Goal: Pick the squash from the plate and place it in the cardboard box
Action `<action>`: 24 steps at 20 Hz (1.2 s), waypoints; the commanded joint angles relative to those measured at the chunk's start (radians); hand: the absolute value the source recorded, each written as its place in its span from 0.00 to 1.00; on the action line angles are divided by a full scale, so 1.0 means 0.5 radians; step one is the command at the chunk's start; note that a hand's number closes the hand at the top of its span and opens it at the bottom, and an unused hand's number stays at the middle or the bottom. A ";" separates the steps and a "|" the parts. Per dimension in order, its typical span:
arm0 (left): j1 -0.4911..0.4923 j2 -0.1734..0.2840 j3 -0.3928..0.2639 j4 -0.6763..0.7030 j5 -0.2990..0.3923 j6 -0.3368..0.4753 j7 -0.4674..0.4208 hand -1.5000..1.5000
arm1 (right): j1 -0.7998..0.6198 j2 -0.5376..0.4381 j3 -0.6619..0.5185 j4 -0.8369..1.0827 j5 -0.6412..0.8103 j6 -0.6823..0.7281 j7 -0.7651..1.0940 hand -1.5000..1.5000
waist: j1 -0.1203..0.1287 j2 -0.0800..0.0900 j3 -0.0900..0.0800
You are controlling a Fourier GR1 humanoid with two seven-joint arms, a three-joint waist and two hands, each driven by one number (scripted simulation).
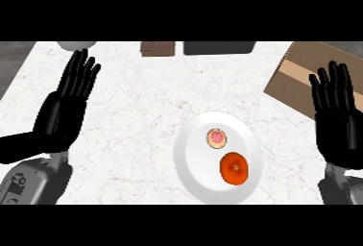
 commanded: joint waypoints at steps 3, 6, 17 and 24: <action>0.002 0.175 -0.058 0.065 -0.195 -0.075 0.076 0.50 | -0.154 -0.381 -0.118 -0.159 -0.161 0.456 0.118 0.00 | 0.056 0.016 -0.006; 0.022 0.374 -0.093 0.166 -0.363 -0.158 0.066 0.50 | -0.385 -0.623 -0.080 -0.263 -0.208 0.764 0.171 0.00 | 0.091 0.016 -0.008; 0.037 0.322 -0.102 0.329 -0.333 -0.303 0.018 0.50 | -0.262 -0.990 0.096 0.180 0.792 1.151 -0.888 0.00 | 0.083 0.033 -0.007; 0.081 0.365 -0.055 0.264 -0.347 -0.337 0.026 0.50 | -0.317 -1.233 0.295 -0.037 1.279 1.193 -0.702 0.00 | 0.080 0.013 -0.011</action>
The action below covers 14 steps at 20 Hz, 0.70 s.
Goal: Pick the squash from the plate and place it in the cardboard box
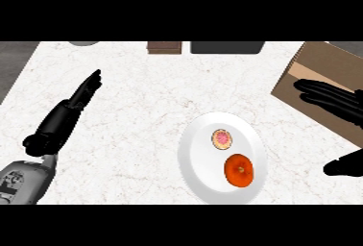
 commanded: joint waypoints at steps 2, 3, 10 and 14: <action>0.077 -0.010 0.013 0.076 -0.029 -0.029 -0.131 0.50 | 0.032 -0.190 0.174 -0.302 0.370 0.060 0.120 0.00 | -0.028 -0.010 -0.004; -0.025 -0.057 -0.017 0.042 -0.052 0.018 0.001 0.50 | -0.014 -0.136 0.307 -0.324 0.484 0.066 0.235 0.00 | -0.012 -0.006 -0.003; 0.085 -0.030 0.016 -0.026 -0.067 -0.031 -0.002 0.50 | 0.085 -0.066 0.593 -0.874 0.838 0.227 0.853 0.00 | -0.016 -0.013 -0.002; 0.007 -0.043 0.097 0.042 -0.070 -0.052 -0.019 0.50 | 0.176 -0.015 0.660 -1.172 0.880 0.446 1.207 0.00 | -0.036 -0.011 -0.003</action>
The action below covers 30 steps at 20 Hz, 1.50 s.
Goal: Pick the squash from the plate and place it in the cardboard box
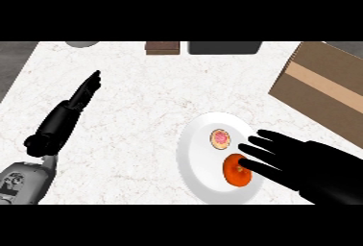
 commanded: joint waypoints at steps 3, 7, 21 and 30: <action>0.051 -0.033 0.007 -0.059 -0.026 -0.044 0.023 0.50 | 0.021 0.253 0.302 -0.269 0.247 0.279 0.601 0.00 | 0.016 0.003 0.000; 0.001 -0.051 0.125 0.073 -0.040 -0.114 -0.058 0.50 | -0.040 0.429 0.279 -0.104 0.293 0.432 0.600 0.00 | 0.017 0.008 0.001; 0.070 -0.229 0.163 -0.153 -0.205 -0.181 0.104 0.50 | 0.114 0.709 0.376 -0.005 0.883 0.350 0.490 0.00 | 0.016 0.007 0.002; 0.111 -0.286 0.222 -0.096 -0.321 -0.223 0.000 0.50 | 0.147 0.795 0.398 0.365 1.228 0.130 0.324 0.00 | 0.015 0.007 0.003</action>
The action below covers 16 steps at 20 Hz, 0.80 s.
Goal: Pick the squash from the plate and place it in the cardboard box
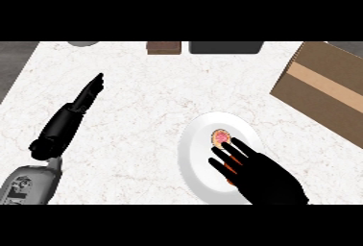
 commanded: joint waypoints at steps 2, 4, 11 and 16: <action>0.004 -0.057 0.032 -0.017 -0.080 -0.024 0.017 0.50 | 0.018 0.045 -0.080 0.132 0.131 -0.055 -0.148 0.00 | -0.001 0.000 0.000; -0.041 -0.076 0.061 0.070 -0.073 -0.064 0.001 0.50 | 0.020 0.122 -0.067 0.188 0.160 -0.064 -0.180 0.00 | -0.002 0.000 0.000; 0.039 -0.089 0.129 0.018 -0.081 -0.132 -0.047 0.50 | 0.044 0.196 -0.131 0.455 0.249 -0.215 -0.375 0.00 | 0.000 0.000 0.000; 0.035 -0.061 0.169 -0.036 -0.086 -0.203 0.004 0.50 | 0.128 0.304 -0.034 0.401 0.465 -0.191 -0.205 0.00 | -0.002 -0.002 0.000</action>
